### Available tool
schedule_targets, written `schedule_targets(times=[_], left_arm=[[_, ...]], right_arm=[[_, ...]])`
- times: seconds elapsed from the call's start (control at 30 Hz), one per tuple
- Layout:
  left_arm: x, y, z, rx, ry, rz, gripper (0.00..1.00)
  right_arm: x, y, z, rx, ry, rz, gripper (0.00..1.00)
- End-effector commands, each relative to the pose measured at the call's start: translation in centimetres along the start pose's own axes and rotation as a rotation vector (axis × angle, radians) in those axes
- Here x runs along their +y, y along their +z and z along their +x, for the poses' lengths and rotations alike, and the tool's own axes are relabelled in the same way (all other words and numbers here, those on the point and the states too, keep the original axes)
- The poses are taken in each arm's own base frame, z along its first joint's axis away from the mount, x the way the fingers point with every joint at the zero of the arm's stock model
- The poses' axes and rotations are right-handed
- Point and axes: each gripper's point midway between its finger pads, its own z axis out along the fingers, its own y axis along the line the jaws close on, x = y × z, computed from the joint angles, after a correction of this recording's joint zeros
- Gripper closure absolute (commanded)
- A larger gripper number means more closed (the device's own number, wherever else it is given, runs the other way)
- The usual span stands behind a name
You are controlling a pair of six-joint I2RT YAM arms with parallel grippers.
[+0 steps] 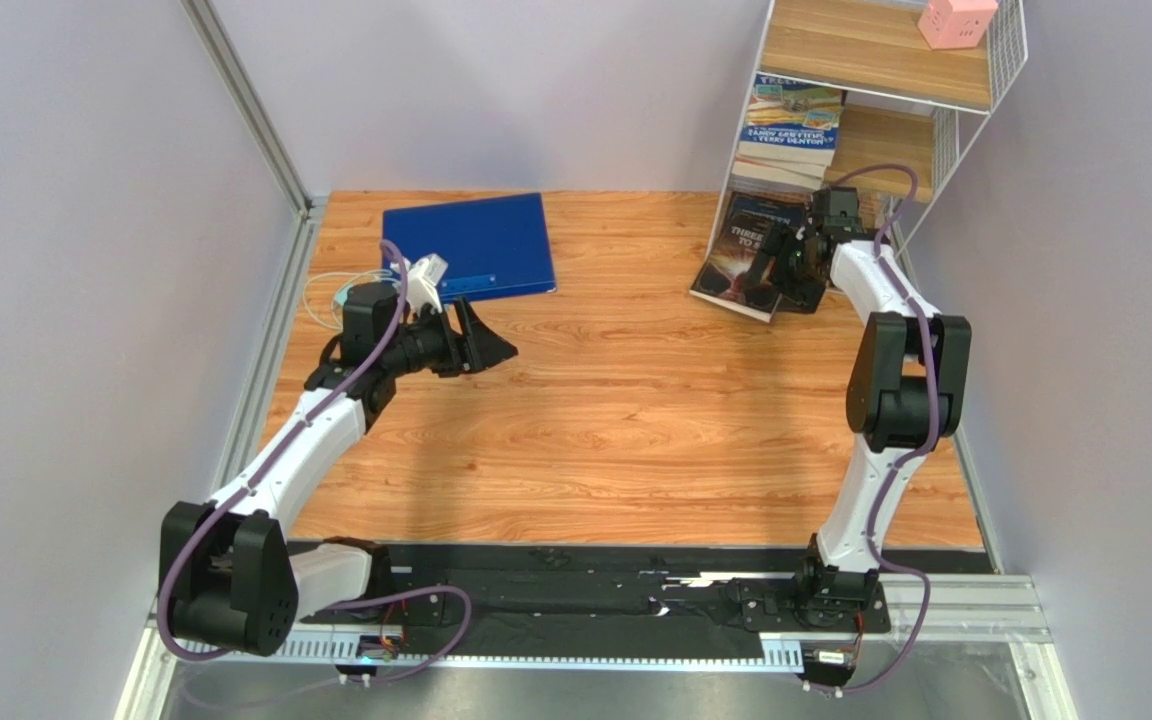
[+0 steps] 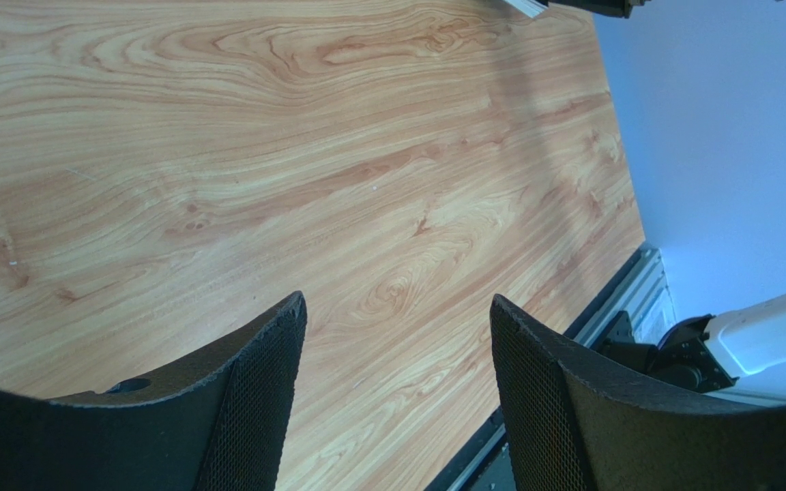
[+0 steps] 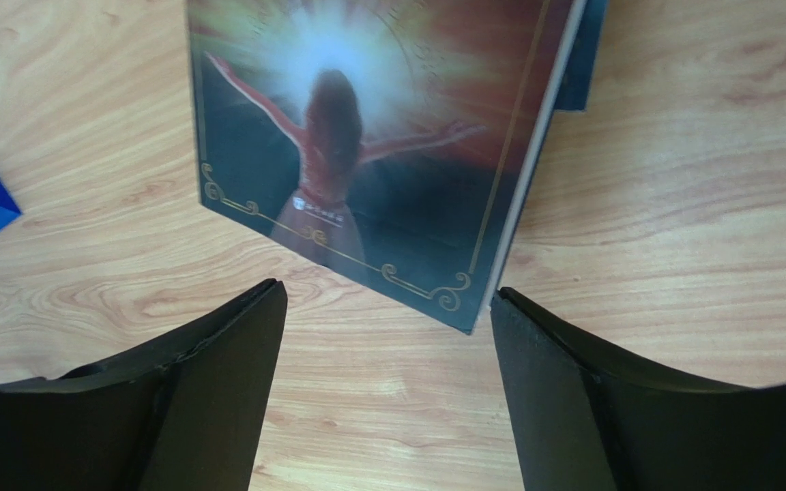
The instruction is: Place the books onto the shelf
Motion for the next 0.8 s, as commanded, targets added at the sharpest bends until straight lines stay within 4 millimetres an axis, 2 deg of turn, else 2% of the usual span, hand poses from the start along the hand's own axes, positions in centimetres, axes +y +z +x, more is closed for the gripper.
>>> schedule_targets(times=[0.0,0.17,0.27,0.37,0.4,0.57,0.6,0.67,0.7,0.77], left_arm=[[-1.1,-0.4,-0.7,-0.029,0.035,0.040,0.29],[-1.1,-0.6,-0.5,-0.028,0.038,0.042,0.29],[-0.8,-0.6,-0.1,-0.024,0.036,0.036,0.29],[-0.6,-0.5,0.3,-0.017,0.033,0.034,0.29],[-0.5,-0.6,0.4,-0.016,0.032,0.033,0.29],[-0.6,-0.6,0.6,-0.013,0.035,0.037,0.29],[-0.6,-0.6,0.6,-0.016,0.034,0.035,0.29],[-0.7,-0.7,0.5,-0.017,0.039,0.038,0.29],[-0.6,-0.7,0.5,-0.017,0.038,0.036,0.29],[-0.6,-0.7,0.6,-0.016,0.039,0.035,0.29]], right_arm=[[0.0,-1.0,-1.4,-0.079,-0.008,0.020,0.21],[-0.8,-2.1,0.0,-0.084,-0.038,0.089,0.21],[-0.2,-3.0,1.3,-0.098,-0.095,0.108,0.32],[1.8,-3.0,3.6,-0.073,-0.173,0.098,0.76],[2.1,-3.0,3.9,-0.068,-0.184,0.101,1.00],[2.6,-1.7,6.2,-0.005,-0.217,0.132,1.00],[2.7,-1.6,6.1,-0.001,-0.215,0.138,1.00],[2.1,-0.7,6.9,0.049,-0.210,0.163,1.00],[1.8,-0.7,6.0,0.032,-0.214,0.200,1.00],[0.6,0.1,6.6,0.076,-0.213,0.256,1.00]])
